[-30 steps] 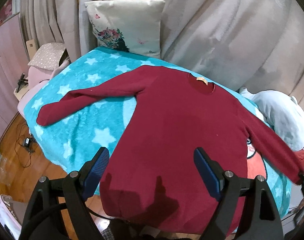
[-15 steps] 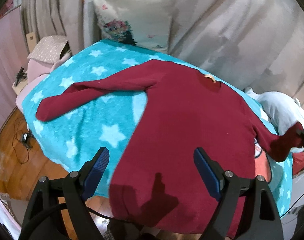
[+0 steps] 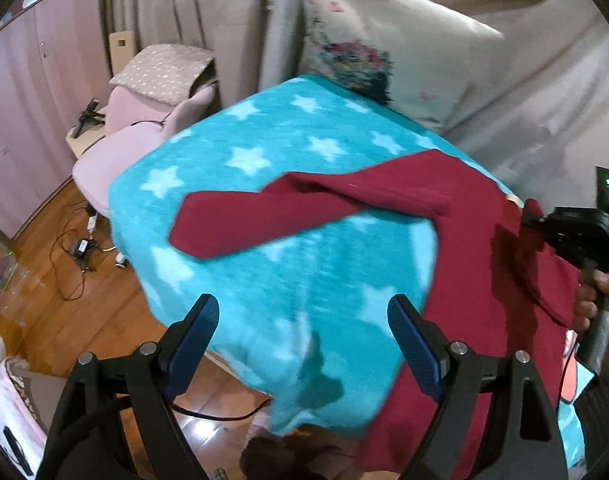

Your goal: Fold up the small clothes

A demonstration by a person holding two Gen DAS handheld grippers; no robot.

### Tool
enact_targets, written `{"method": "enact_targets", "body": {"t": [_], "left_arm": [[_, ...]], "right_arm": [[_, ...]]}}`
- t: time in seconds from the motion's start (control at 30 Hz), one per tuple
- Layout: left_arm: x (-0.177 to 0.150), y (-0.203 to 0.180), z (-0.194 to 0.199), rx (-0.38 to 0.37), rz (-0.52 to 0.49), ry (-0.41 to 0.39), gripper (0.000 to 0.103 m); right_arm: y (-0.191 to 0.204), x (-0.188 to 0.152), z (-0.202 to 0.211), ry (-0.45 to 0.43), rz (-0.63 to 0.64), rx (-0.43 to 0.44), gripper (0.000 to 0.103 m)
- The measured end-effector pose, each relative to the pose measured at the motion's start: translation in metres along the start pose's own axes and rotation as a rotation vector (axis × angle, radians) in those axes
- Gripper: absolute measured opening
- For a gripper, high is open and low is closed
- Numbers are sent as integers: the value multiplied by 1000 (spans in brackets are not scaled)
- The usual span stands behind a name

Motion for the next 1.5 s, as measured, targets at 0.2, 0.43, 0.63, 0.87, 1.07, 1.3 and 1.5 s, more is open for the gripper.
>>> {"method": "enact_targets", "body": {"t": [0.2,0.43,0.63,0.87,1.07,1.3,1.5], "left_arm": [[14,33,-24,24,19,48,86],[30,51,-44,24,47,77,86],[44,75,-42,71,91,51,86],[48,144,-27,154,234,14,86],[33,184,-17,176,322,18,86],[24,200,-13,171,362,7,86],[26,207,-11,172,391,-15,86]], "right_arm": [[-2,13,-66,49,-51,-52,15],[25,15,-69,86,-11,48,35],[108,-8,-63,125,248,59,37],[234,-74,-104,258,688,131,45],[290,-123,-157,290,1101,-26,50],[286,-116,-188,454,1050,-27,9],[283,-62,-120,258,811,93,9]]}}
Point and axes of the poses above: each gripper's, at about its wrist camera, not at the fingertips, and z roughly against the way its jaws point, y to its left, x to its top, the point moved 1 cm from there along -z, roughly the way its jaws point, and after that the axes turned 6 degrees about x, right-handed, at the moved point
